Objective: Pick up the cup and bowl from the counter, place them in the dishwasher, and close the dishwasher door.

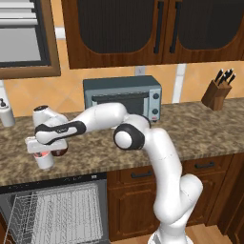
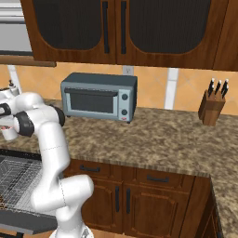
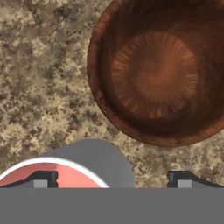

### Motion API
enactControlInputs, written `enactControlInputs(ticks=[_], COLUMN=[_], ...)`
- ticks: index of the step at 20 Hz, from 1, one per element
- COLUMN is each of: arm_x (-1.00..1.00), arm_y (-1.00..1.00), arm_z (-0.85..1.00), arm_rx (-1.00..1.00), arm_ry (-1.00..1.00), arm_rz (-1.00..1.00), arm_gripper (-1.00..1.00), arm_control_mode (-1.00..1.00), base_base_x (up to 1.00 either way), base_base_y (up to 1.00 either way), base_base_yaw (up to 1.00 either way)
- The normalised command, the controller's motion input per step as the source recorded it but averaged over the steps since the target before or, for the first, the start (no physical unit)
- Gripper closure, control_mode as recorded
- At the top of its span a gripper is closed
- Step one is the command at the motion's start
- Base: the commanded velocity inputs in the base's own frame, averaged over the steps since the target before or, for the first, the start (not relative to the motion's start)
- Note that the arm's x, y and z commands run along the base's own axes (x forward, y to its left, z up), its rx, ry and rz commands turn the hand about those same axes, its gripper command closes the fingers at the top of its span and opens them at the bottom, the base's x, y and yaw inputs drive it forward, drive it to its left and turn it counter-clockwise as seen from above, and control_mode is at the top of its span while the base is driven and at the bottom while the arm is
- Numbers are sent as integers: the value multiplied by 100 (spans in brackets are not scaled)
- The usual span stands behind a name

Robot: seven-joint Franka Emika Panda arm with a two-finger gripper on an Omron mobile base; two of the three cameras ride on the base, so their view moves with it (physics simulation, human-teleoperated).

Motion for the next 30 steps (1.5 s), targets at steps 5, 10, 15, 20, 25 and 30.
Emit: enactControlInputs(ticks=[5, 10, 15, 20, 25, 30], arm_x=[0, 0, -13, -68, -100, -99], arm_y=[0, 0, 0, -10, -40, -40], arm_z=[0, 0, 0, 0, 0, 0], arm_rx=[0, 0, 0, 4, 14, 14], arm_ry=[1, 0, 0, -5, -15, -12], arm_rz=[0, 0, 0, 0, 0, 0], arm_gripper=[100, 100, 100, 100, 100, 100], arm_control_mode=[-100, -100, -100, -100, -100, -100], base_base_x=[0, 0, 0, 0, 0, 0], base_base_y=[0, 0, 0, 0, 0, 0], base_base_yaw=[0, 0, 0, 0, 0, 0])
